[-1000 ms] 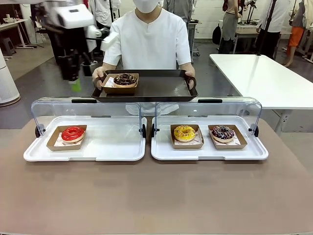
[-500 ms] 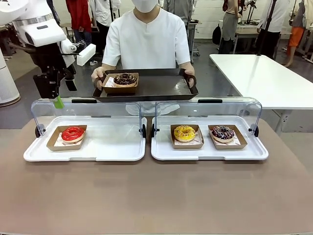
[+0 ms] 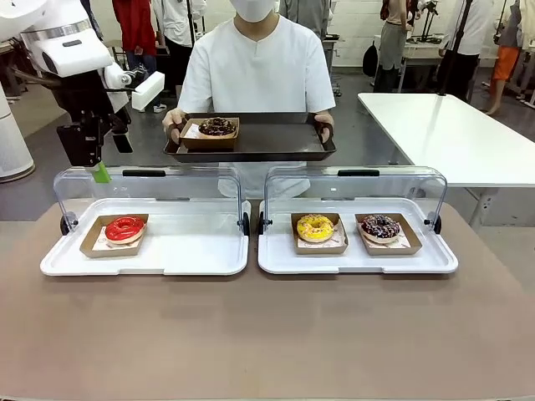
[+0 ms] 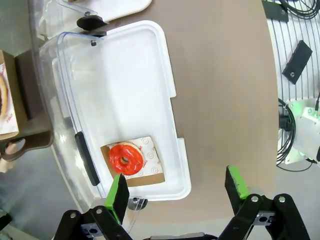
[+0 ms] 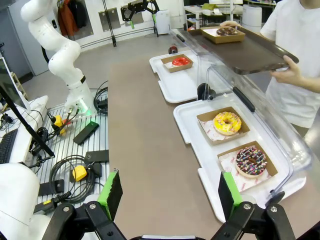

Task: Provide the desired donut to the person.
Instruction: Pick up and lift the Paper togo box containing the Donut pointed at by the person.

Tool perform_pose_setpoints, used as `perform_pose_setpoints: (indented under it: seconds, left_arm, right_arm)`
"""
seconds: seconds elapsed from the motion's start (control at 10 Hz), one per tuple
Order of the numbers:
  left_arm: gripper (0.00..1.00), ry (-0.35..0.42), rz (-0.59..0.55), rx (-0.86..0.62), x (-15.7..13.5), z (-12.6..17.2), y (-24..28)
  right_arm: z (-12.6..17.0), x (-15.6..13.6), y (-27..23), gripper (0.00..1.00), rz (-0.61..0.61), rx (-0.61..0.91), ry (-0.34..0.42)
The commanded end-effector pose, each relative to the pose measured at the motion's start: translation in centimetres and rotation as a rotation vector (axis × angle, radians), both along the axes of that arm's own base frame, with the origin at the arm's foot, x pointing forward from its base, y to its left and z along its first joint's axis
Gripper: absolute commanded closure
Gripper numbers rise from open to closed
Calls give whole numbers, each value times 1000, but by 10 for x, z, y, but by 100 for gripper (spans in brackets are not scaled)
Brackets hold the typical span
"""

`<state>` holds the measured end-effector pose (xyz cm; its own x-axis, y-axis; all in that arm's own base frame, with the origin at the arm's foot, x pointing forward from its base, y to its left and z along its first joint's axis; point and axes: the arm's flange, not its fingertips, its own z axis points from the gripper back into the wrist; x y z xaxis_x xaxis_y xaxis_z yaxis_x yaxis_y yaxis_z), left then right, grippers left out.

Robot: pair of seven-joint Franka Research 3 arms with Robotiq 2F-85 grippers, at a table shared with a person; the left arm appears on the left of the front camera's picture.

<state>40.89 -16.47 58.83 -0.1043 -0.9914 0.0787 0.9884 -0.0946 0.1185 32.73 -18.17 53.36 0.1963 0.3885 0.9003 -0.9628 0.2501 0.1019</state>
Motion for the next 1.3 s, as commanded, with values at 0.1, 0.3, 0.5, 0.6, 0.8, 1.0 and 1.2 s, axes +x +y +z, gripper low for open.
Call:
perform_pose_setpoints:
  seconds: [0.1,0.3,0.5,0.6,0.8,1.0,1.2]
  left_arm:
    - [0,-6,10,9,-2,2,0]
    - [0,39,87,-152,2,2,30]
    - [0,143,232,-405,18,-8,106]
    - [0,207,237,-554,23,-22,140]
    - [0,229,165,-866,10,-50,201]
    - [0,186,136,-1023,-1,-75,251]
    - [0,107,199,-1131,-15,-105,293]
  right_arm:
    - [0,0,0,0,6,14,-8]
    - [0,0,0,0,6,14,-8]
    - [0,0,0,0,6,14,-8]
    - [0,0,0,0,6,14,-8]
    - [0,0,0,0,6,14,-8]
    - [0,0,0,0,6,14,-8]
    - [0,0,0,0,6,14,-8]
